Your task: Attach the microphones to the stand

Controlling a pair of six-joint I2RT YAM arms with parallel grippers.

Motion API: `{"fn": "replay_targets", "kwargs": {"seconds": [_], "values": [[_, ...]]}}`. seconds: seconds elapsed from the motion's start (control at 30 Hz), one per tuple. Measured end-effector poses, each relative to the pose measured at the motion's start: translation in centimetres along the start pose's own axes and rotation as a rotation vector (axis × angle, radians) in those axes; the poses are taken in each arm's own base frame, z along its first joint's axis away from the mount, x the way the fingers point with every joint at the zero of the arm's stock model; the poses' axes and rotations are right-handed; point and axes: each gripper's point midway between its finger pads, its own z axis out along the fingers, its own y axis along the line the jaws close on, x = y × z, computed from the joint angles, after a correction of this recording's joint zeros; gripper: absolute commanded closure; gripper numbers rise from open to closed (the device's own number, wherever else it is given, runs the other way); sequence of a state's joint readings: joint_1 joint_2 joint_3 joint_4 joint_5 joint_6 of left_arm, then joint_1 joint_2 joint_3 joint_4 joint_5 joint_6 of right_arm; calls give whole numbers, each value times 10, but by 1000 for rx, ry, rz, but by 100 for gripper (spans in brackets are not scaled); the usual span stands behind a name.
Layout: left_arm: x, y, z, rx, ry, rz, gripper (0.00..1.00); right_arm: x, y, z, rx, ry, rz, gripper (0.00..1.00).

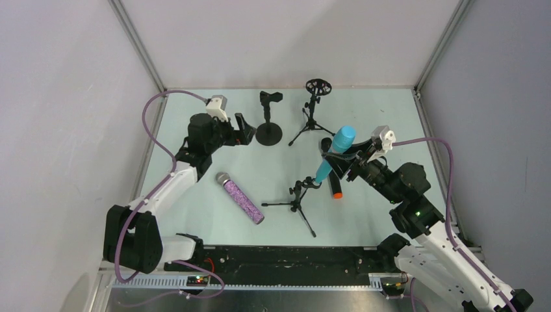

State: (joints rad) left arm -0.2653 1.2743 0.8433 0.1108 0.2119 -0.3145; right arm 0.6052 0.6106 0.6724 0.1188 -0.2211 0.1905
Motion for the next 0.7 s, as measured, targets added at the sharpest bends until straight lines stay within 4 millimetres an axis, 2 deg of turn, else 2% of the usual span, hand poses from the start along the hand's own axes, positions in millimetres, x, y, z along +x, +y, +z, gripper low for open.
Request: {"fn": "replay_targets", "kwargs": {"seconds": [0.7], "values": [[1, -2, 0, 10, 5, -11, 0, 20, 4, 5, -19, 49, -13, 100]]}}
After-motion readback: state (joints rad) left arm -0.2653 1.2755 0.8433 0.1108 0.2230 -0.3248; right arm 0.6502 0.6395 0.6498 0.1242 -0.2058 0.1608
